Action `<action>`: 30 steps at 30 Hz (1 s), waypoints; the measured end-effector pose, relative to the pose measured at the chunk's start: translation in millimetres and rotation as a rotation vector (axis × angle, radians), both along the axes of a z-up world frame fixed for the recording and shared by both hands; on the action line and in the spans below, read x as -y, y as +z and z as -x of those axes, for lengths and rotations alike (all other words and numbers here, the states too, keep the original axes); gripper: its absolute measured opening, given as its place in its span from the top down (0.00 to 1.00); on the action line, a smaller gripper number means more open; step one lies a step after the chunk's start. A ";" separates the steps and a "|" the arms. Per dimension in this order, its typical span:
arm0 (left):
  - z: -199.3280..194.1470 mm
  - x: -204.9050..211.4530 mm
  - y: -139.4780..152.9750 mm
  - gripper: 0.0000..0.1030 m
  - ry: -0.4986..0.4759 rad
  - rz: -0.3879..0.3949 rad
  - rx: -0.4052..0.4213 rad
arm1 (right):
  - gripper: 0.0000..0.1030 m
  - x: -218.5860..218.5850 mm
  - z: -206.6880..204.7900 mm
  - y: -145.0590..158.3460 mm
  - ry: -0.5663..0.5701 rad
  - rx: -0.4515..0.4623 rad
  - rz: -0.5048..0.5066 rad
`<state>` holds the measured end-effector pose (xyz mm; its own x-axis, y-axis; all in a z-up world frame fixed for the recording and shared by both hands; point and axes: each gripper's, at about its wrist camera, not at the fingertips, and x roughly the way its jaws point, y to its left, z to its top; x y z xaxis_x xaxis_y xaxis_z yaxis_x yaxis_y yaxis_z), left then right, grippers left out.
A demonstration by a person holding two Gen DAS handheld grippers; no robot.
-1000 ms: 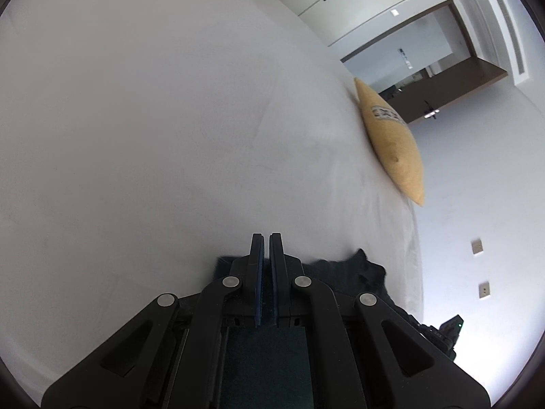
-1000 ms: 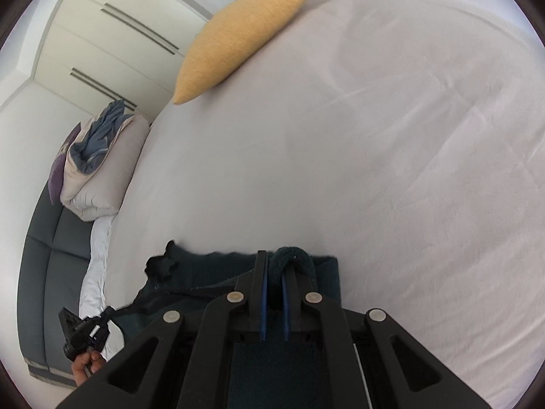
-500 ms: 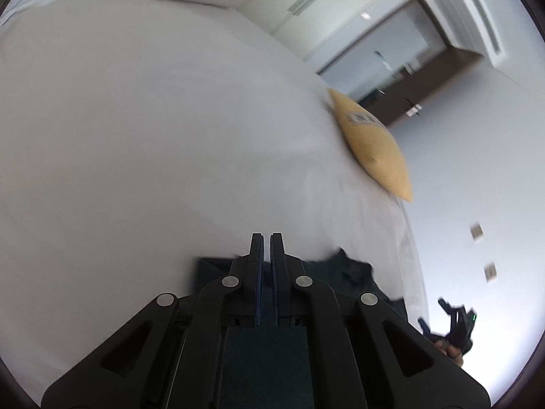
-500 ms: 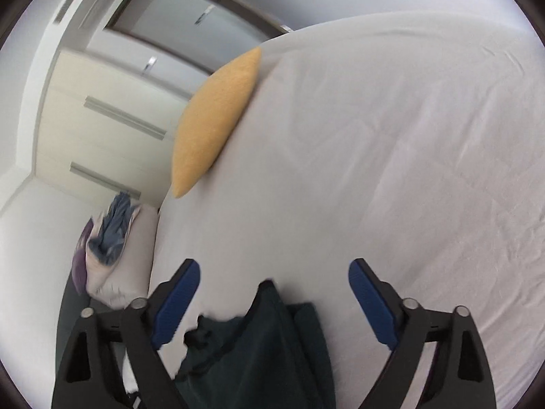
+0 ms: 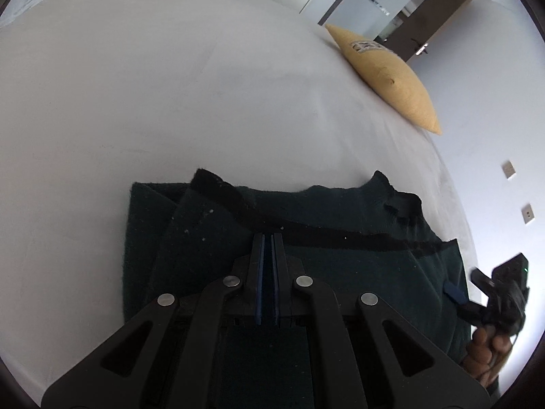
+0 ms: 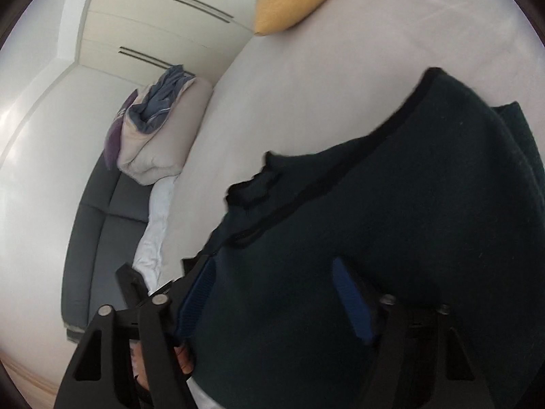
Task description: Fold small clothes
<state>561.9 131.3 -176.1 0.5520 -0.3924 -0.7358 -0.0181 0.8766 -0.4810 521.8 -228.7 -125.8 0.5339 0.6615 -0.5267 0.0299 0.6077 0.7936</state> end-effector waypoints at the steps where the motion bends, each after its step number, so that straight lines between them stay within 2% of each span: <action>1: 1.6 -0.6 -0.1 0.97 -0.001 0.009 0.008 | 0.51 8.2 -1.9 -3.8 -0.023 -0.005 -0.014; 2: 2.8 -2.7 -1.1 0.97 0.004 0.017 0.024 | 0.59 20.2 -1.3 -8.2 -0.053 -0.010 -0.044; 3: 6.2 -5.9 -0.8 0.97 0.010 0.025 0.036 | 0.62 36.8 1.5 -12.4 -0.113 -0.012 -0.068; 5: 13.1 -16.9 -0.5 0.97 0.036 0.059 0.060 | 0.73 65.5 8.2 -14.2 -0.222 0.003 -0.049; 6: 14.8 -23.4 1.6 0.97 0.057 0.065 0.064 | 0.82 84.9 14.4 -16.5 -0.297 0.007 -0.029; 10: 15.8 -37.0 1.9 0.97 0.114 0.107 0.068 | 0.86 129.5 47.2 -28.7 -0.471 -0.003 -0.082; 11: 15.5 -38.1 2.8 0.97 0.114 0.102 0.065 | 0.79 133.1 54.5 -27.4 -0.491 -0.001 -0.064; 12: 16.9 -40.1 4.9 0.97 0.116 0.098 0.066 | 0.78 134.2 64.3 -26.7 -0.528 -0.021 0.003; 15: 25.7 -45.9 12.6 0.97 0.137 0.079 0.074 | 0.77 138.0 89.3 -25.3 -0.569 -0.022 0.005; 17: 37.2 -54.5 20.2 0.97 0.159 0.079 0.080 | 0.70 137.8 102.3 -14.9 -0.568 -0.012 0.021; 19: 55.7 -65.3 29.4 0.97 0.177 0.120 0.095 | 0.69 125.1 110.0 5.4 -0.504 0.055 0.039; 23: 96.1 -82.5 36.0 0.97 0.203 0.162 0.116 | 0.53 69.8 106.7 43.7 -0.271 0.164 0.131; 25: 110.9 -83.1 32.2 0.97 0.206 0.162 0.092 | 0.51 49.6 104.6 50.4 -0.213 0.192 0.206; 27: 122.7 -77.4 32.1 0.97 0.172 0.151 0.100 | 0.49 40.0 105.2 45.9 -0.189 0.186 0.227; 30: 131.0 -63.6 36.2 0.97 0.111 0.126 0.140 | 0.49 45.4 103.0 23.6 -0.186 0.087 0.209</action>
<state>430.9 194.9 -139.9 0.6901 -0.4075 -0.5981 -0.0367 0.8057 -0.5912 418.8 -274.1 -102.2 0.6849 0.4302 -0.5881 0.0932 0.7488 0.6563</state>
